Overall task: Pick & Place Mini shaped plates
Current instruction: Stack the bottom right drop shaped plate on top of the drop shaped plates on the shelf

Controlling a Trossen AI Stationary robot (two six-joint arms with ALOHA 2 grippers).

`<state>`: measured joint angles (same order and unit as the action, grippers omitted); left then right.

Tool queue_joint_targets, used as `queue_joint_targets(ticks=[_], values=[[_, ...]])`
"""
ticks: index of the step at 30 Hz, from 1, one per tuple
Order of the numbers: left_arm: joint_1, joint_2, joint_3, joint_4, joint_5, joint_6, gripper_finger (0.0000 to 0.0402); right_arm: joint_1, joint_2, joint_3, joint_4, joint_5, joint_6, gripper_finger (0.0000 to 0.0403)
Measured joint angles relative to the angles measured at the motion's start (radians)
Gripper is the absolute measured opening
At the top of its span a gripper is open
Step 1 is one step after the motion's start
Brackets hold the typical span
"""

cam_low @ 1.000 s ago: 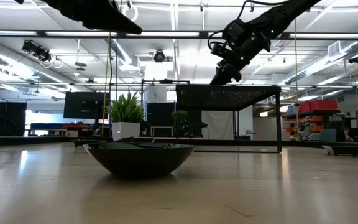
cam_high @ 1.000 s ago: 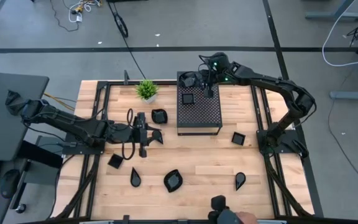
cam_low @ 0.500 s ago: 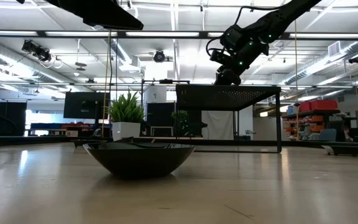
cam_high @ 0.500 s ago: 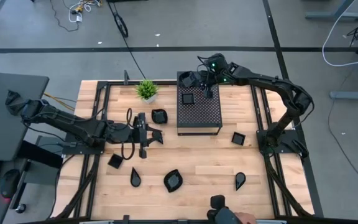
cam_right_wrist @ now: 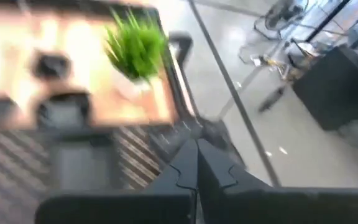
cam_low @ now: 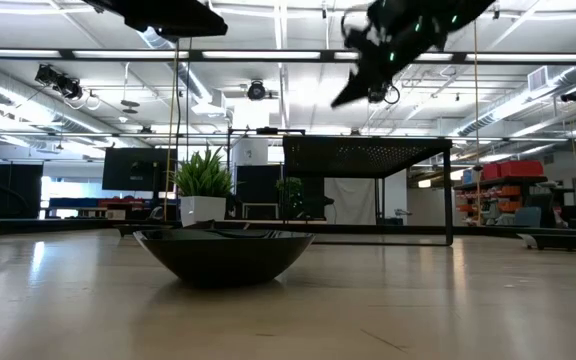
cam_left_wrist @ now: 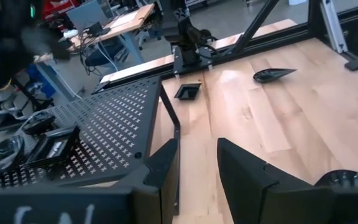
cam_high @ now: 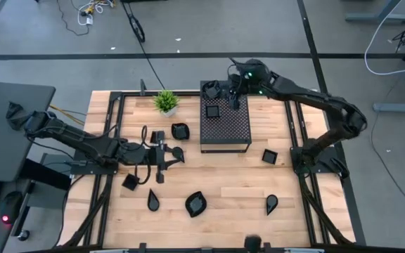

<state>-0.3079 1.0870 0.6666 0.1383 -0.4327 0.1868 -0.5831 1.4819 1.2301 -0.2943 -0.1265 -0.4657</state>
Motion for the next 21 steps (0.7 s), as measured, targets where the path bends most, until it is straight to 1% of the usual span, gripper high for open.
queue_joint_targets(ticks=[3, 5, 7, 10, 15, 19, 21], values=[[-0.007, 0.0, 0.0, 0.0, -0.008, -0.026, 0.0117, 0.105, -0.073, 0.0, -0.048, 0.01, 0.08, 0.0003], [-0.014, 0.0, 0.0, -0.002, -0.012, -0.042, 0.0117, 0.21, -0.11, -0.013, -0.049, 0.019, 0.093, 0.0002], [-0.025, 0.0, 0.0, -0.002, -0.018, -0.046, 0.0117, 0.329, -0.137, -0.04, -0.018, 0.057, 0.106, 0.0002], [-0.067, 0.0, 0.0, -0.003, -0.049, -0.046, 0.0117, 0.504, -0.15, -0.096, 0.038, 0.184, 0.13, 0.0002], [-0.189, 0.0, 0.0, -0.005, -0.158, -0.05, 0.0117, 0.779, -0.137, -0.169, 0.105, 0.4, 0.232, 0.0002], [-0.298, 0.0, 0.0, -0.009, -0.244, -0.106, 0.0117, 1.005, -0.107, -0.173, 0.131, 0.621, 0.348, 0.0002], [-0.348, 0.0, 0.0, -0.01, -0.27, -0.152, 0.0117, 1.106, -0.083, -0.173, 0.175, 0.705, 0.4, 0.0002]])
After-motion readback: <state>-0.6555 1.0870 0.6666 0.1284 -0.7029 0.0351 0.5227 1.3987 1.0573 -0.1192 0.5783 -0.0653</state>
